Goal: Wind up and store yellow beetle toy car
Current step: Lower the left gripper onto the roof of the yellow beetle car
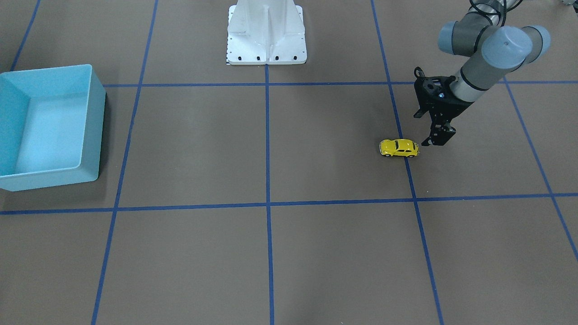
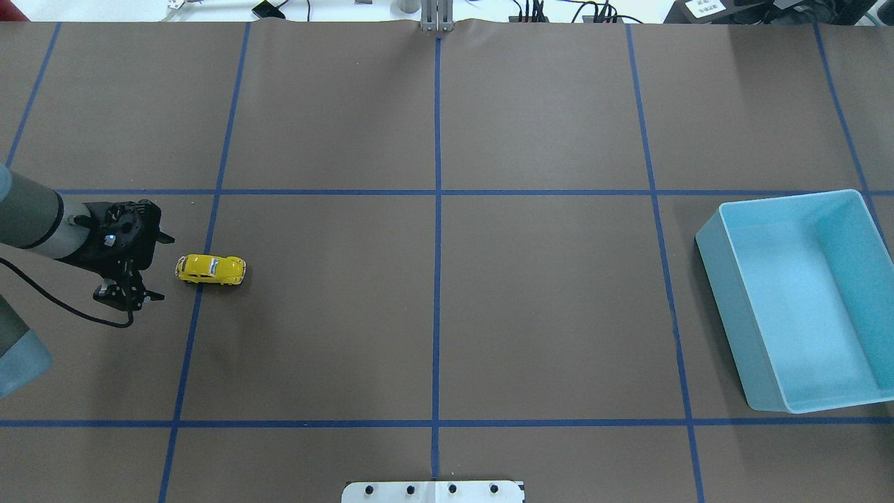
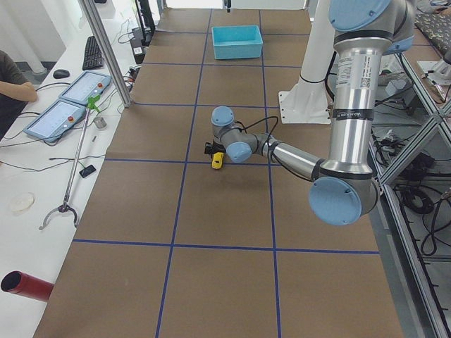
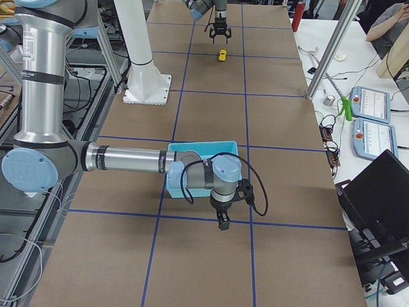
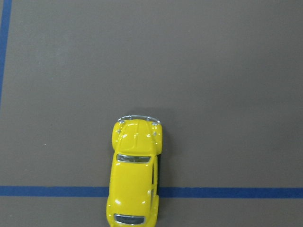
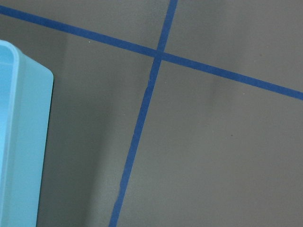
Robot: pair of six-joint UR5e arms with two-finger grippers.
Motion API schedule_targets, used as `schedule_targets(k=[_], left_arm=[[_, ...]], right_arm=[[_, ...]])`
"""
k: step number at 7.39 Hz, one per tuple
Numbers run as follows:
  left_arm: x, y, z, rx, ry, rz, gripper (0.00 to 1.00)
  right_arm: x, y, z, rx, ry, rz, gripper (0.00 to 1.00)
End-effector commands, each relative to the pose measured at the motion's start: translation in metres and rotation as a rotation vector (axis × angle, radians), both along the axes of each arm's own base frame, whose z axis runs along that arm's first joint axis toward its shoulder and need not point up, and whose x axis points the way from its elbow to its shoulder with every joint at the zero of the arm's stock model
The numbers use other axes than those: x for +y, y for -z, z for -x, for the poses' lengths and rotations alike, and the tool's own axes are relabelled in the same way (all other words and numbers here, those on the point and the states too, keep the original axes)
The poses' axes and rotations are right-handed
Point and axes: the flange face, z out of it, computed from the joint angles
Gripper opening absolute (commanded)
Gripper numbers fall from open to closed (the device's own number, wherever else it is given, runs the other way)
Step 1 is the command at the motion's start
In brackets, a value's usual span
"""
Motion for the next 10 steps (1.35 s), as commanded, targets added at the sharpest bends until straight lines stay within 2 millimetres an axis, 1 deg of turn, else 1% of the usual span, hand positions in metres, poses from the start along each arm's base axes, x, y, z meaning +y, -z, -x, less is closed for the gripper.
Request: schedule_targets(k=[1,2,3,4,5,6,7,8,9,10], left_arm=[[-0.021,0.01,-0.017,0.011,0.003,-0.008,1.0],[-0.026,0.01,-0.021,0.011,-0.003,-0.014,1.0],[-0.024,0.008,-0.024,0.008,-0.011,-0.014,1.0],[-0.026,0.002,-0.027,0.0,-0.014,-0.004,1.0],[-0.033,-0.003,-0.035,-0.009,-0.015,0.002,1.0],[-0.037,0.001,-0.039,-0.005,-0.013,0.002,1.0],[-0.036,0.0,-0.041,-0.008,-0.017,0.002,1.0],[-0.028,-0.003,-0.052,-0.013,-0.04,0.004,1.0],[-0.024,-0.006,-0.058,-0.019,-0.051,0.006,1.0],[-0.023,-0.007,-0.058,-0.02,-0.053,0.01,1.0]], right_arm=[[0.0,0.0,0.0,-0.001,0.0,-0.002,1.0],[0.0,0.0,0.0,0.0,0.0,0.0,1.0],[0.0,0.0,0.0,0.0,0.0,0.0,1.0],[0.0,0.0,0.0,0.0,0.0,0.0,1.0],[0.0,0.0,0.0,0.0,0.0,0.0,1.0],[0.0,0.0,0.0,0.0,0.0,0.0,1.0],[0.0,0.0,0.0,0.0,0.0,0.0,1.0],[0.0,0.0,0.0,0.0,0.0,0.0,1.0],[0.0,0.001,0.0,-0.001,0.0,-0.002,1.0],[0.0,0.001,0.0,-0.001,0.0,-0.002,1.0]])
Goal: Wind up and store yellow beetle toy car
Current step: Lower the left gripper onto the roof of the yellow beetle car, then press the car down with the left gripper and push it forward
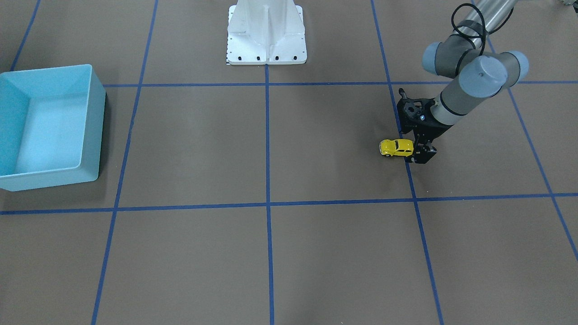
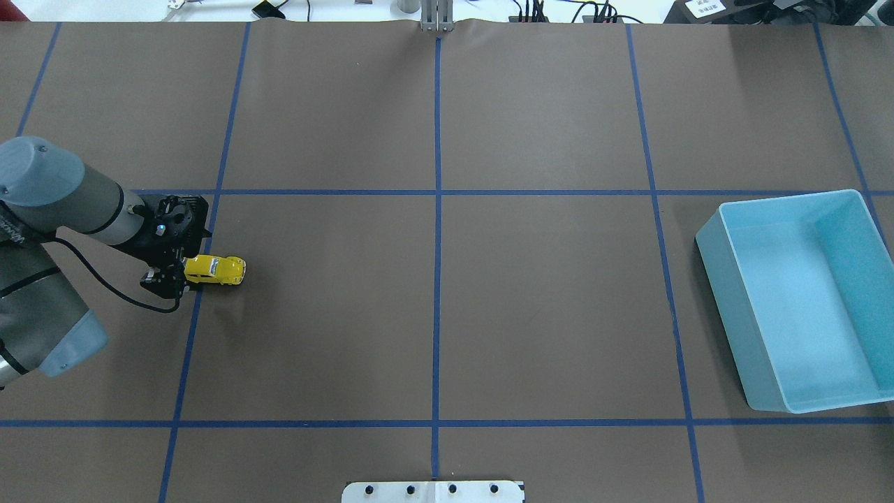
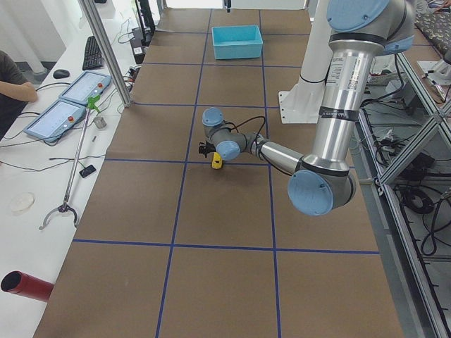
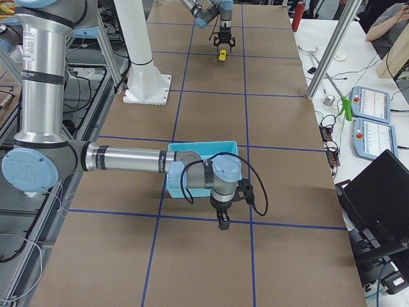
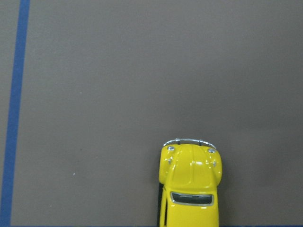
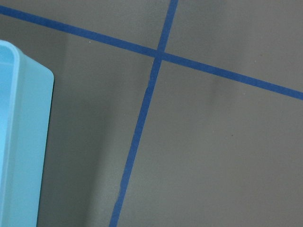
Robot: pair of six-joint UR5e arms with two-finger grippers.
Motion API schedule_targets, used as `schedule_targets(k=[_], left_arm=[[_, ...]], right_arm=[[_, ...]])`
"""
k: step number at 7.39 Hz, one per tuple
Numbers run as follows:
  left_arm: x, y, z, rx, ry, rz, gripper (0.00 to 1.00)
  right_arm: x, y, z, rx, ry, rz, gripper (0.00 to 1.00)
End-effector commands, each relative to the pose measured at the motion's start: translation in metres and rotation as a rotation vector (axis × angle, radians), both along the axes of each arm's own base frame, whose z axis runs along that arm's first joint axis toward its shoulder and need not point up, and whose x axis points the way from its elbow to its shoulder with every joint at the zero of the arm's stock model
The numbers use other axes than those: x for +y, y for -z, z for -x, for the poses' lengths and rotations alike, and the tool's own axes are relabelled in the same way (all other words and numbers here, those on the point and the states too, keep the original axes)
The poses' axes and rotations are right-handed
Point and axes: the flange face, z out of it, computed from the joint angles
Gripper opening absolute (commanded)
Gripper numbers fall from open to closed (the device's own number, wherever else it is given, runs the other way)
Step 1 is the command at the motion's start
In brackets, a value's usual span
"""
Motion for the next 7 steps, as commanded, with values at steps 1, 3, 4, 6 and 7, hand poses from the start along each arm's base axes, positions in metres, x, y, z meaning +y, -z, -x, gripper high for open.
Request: schedule_targets(k=[1,3,4,6,7], left_arm=[[0.003,-0.004,-0.004,-0.006,-0.008,0.006,1.0],[0.004,-0.008,-0.008,-0.016,-0.012,0.015,0.86],[0.004,-0.009,-0.008,-0.022,-0.012,0.018,0.67],[0.002,-0.009,-0.005,-0.023,-0.008,0.02,0.27],[-0.005,-0.007,0.004,-0.017,0.008,0.018,0.16]], right_arm=[[0.0,0.0,0.0,0.0,0.0,-0.001,1.0],[0.0,0.0,0.0,0.0,0.0,-0.001,1.0],[0.0,0.0,0.0,0.0,0.0,-0.001,1.0],[0.0,0.0,0.0,0.0,0.0,-0.001,1.0],[0.0,0.0,0.0,0.0,0.001,-0.002,1.0]])
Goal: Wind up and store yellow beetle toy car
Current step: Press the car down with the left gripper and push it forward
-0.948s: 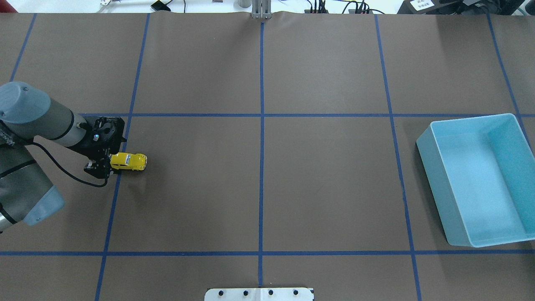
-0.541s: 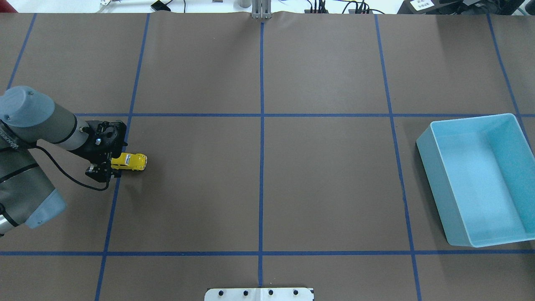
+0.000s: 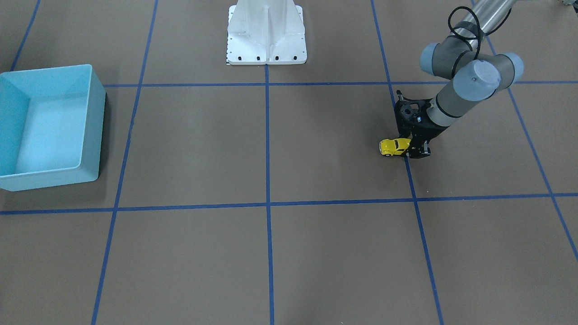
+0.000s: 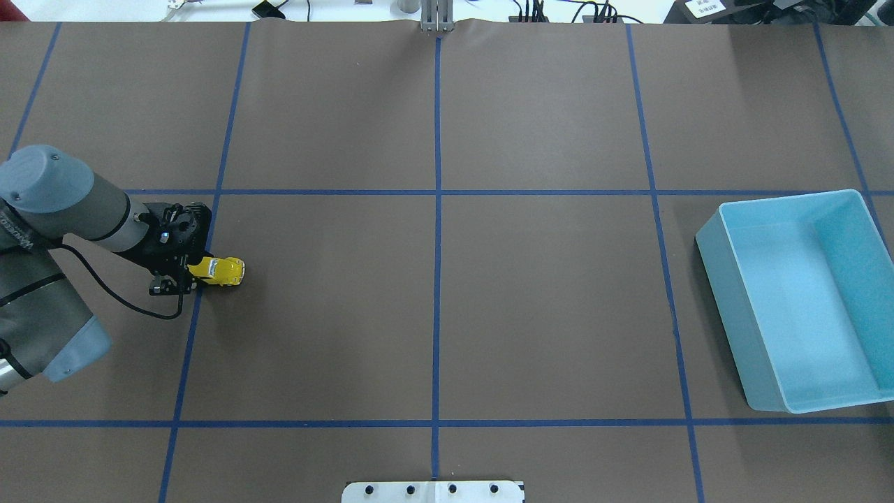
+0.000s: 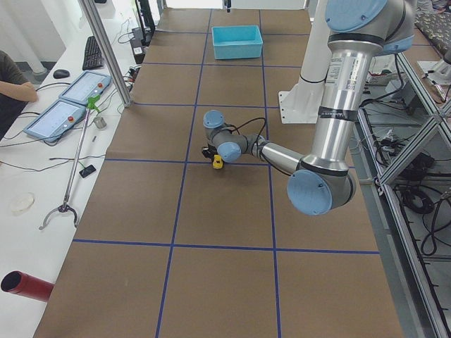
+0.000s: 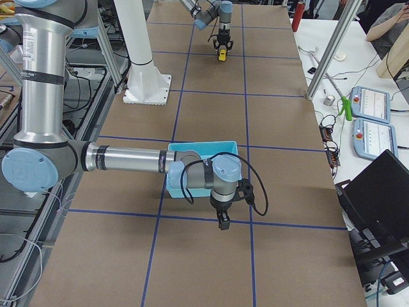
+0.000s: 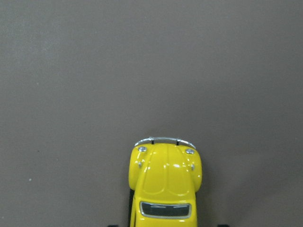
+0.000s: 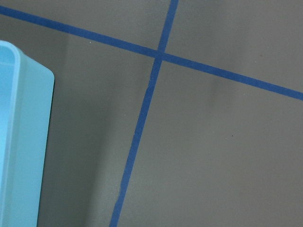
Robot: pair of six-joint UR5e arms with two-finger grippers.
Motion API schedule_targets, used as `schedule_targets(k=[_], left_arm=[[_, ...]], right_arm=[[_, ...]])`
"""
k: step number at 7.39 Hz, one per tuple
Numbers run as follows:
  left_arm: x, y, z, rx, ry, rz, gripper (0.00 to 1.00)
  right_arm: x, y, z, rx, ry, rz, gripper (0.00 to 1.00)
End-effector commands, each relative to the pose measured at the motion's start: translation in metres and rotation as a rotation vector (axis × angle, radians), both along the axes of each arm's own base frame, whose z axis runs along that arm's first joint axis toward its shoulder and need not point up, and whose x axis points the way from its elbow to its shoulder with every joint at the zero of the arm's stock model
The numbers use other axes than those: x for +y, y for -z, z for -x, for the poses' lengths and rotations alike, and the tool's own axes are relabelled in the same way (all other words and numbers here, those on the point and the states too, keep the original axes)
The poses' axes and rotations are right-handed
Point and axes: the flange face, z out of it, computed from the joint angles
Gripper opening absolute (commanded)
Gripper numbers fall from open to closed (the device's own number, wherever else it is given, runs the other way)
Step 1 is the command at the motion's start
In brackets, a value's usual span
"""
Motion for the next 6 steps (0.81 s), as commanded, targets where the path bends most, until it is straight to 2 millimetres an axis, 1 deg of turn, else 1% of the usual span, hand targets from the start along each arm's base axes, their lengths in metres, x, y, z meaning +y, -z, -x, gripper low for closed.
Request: schedule_targets(k=[1,2,3,4,5,6], left_arm=[[-0.013,0.007,0.022,0.017,0.037,-0.01,0.11],[-0.014,0.019,0.03,0.035,0.05,-0.029,0.08],[-0.013,0.031,0.034,0.053,0.054,-0.047,0.08],[-0.013,0.034,0.036,0.063,0.058,-0.055,0.08],[-0.011,0.041,0.033,0.097,0.057,-0.077,0.08],[-0.01,0.046,0.031,0.121,0.067,-0.062,0.08]], right_arm=[[0.0,0.0,0.0,0.0,0.001,-0.001,1.0],[0.0,0.0,0.0,0.0,0.001,-0.001,1.0],[0.0,0.0,0.0,0.0,0.001,-0.001,1.0],[0.0,0.0,0.0,0.0,0.0,0.0,1.0],[0.0,0.0,0.0,0.0,0.0,0.0,1.0],[0.0,-0.001,0.0,0.0,0.0,0.002,1.0]])
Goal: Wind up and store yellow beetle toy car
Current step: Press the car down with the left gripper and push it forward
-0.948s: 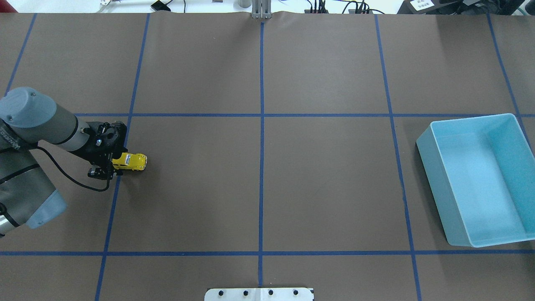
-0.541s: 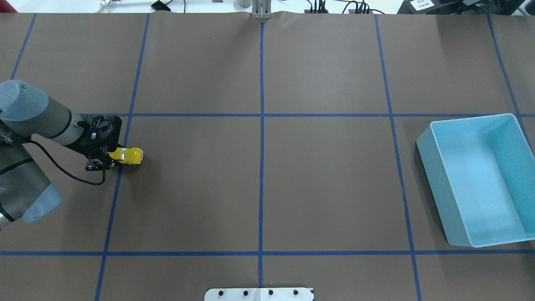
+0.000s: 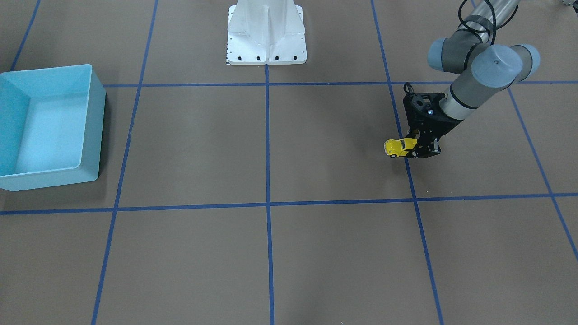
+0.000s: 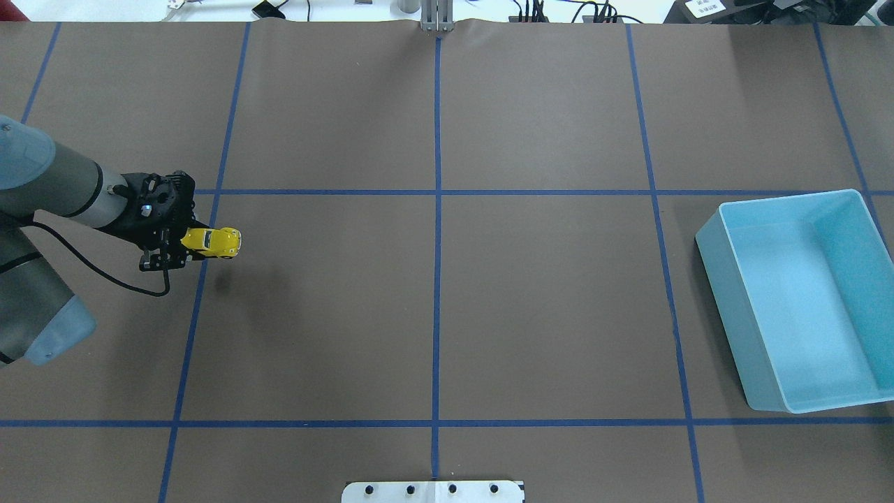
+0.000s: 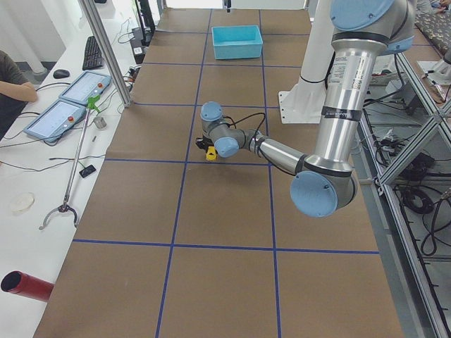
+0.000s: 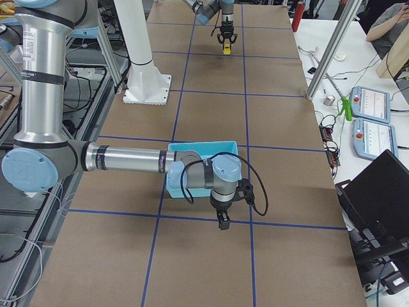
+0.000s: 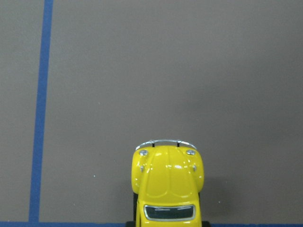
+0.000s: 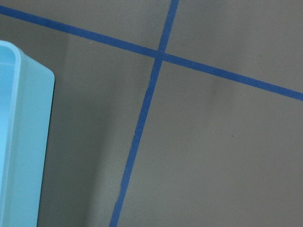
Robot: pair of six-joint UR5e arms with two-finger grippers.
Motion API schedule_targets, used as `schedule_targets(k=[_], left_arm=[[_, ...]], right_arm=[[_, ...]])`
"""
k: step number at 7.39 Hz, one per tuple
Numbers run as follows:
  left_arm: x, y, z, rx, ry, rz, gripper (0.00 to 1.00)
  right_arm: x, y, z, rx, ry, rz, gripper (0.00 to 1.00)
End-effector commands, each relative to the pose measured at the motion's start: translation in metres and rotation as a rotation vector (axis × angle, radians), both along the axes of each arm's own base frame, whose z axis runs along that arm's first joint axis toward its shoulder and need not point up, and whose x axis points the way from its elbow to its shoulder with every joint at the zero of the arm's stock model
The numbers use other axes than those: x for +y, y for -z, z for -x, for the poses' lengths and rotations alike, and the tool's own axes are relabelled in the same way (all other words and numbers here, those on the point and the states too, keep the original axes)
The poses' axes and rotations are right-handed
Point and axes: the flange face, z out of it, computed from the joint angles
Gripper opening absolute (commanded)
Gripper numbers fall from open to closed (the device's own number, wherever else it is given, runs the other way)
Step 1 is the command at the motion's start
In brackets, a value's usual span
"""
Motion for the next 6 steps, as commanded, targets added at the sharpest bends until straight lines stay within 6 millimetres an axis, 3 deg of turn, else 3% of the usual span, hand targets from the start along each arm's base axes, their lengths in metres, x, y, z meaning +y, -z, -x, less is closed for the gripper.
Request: schedule_targets(k=[1,3,6], left_arm=[[0.006,0.006,-0.008,0.078,0.008,0.041,0.08],[0.016,0.016,-0.047,0.128,-0.067,0.039,0.08],[0.006,0.015,-0.067,0.137,-0.117,0.064,0.06]], right_arm=[[0.0,0.0,0.0,0.0,0.0,0.0,1.0],[0.0,0.0,0.0,0.0,0.0,0.0,1.0],[0.0,-0.001,0.0,0.0,0.0,0.001,1.0]])
